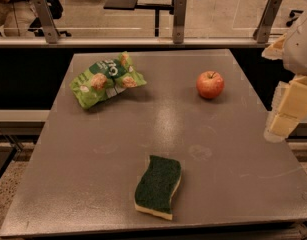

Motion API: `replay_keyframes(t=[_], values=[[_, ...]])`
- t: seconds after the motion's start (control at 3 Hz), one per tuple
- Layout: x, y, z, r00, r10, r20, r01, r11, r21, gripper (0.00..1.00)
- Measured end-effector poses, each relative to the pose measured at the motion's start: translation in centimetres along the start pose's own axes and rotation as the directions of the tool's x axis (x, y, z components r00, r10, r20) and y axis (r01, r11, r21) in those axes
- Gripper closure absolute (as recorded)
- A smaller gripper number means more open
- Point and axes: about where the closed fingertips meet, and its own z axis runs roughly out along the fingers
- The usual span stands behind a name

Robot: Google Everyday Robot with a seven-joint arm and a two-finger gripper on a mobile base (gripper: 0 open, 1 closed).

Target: Move apple near sponge

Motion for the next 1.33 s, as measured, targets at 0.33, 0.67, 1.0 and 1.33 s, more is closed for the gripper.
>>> replay_keyframes(t=[0.33, 0.67, 1.0, 1.33], values=[[0.0, 0.0, 0.0, 1.0, 0.0, 0.001, 0.0, 1.0, 0.002, 0.0], [-0.5, -3.0, 1.5, 0.998, 0.021, 0.066, -0.022, 0.9996, 0.015, 0.0], [-1.5, -6.5, 4.1, 0.987, 0.044, 0.152, -0.046, 0.9988, 0.013, 0.0], [-2.4, -8.9, 6.3, 0.977, 0.064, 0.206, -0.067, 0.9977, 0.01, 0.0]])
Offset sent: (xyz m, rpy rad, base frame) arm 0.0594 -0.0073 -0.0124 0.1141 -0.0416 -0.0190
